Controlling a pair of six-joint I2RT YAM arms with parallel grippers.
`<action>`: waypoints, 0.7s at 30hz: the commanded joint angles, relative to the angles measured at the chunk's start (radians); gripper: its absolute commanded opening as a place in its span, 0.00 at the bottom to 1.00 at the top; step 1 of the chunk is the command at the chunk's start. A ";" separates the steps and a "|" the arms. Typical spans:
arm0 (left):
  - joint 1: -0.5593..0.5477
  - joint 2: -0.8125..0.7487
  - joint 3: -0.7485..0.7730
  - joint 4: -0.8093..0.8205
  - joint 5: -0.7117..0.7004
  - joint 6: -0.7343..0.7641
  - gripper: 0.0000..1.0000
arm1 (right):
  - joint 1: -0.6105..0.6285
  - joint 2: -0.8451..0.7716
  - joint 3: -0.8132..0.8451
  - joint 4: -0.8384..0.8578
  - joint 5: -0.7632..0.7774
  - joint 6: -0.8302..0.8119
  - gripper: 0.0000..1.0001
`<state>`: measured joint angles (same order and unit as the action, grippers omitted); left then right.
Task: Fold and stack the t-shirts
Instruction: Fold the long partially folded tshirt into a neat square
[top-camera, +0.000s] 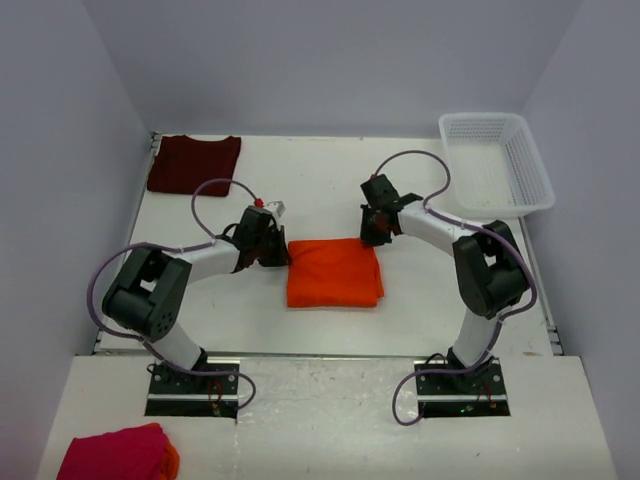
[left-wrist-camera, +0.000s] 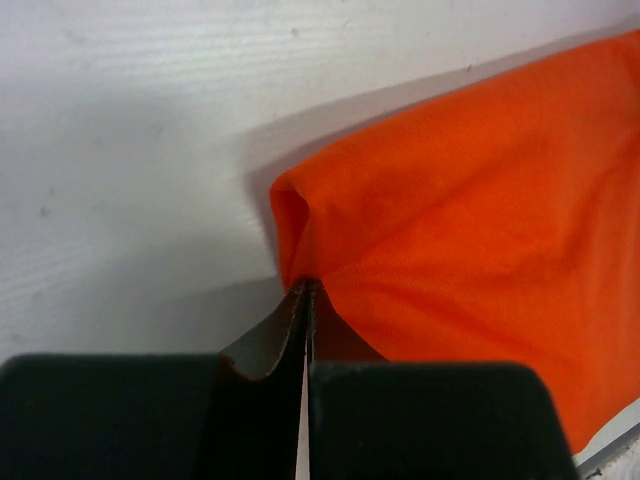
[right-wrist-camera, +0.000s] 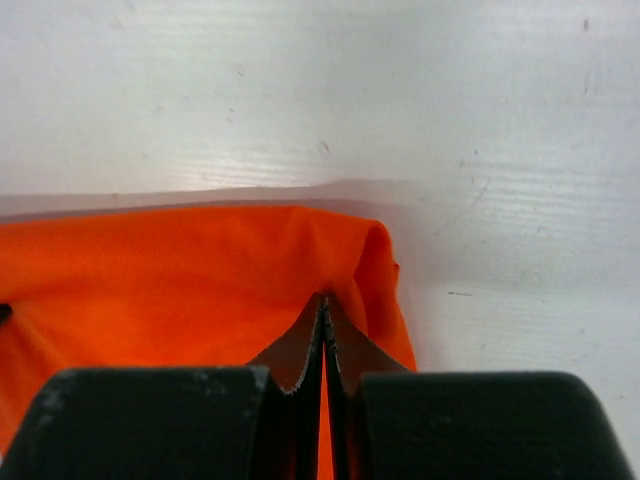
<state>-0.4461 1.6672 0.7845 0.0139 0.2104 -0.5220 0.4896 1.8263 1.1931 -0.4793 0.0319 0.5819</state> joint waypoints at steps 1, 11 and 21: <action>0.004 -0.113 -0.050 -0.066 -0.101 -0.016 0.00 | -0.006 -0.068 0.091 -0.039 0.048 -0.089 0.00; -0.014 -0.308 0.082 -0.190 -0.103 -0.013 0.00 | 0.023 -0.330 0.031 -0.049 -0.160 -0.079 0.00; -0.055 -0.140 0.012 0.151 0.432 -0.094 0.00 | 0.021 -0.403 -0.355 0.400 -0.806 0.063 0.00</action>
<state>-0.4850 1.4872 0.8509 -0.0299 0.3855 -0.5503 0.5095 1.3930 0.9173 -0.2955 -0.5072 0.5571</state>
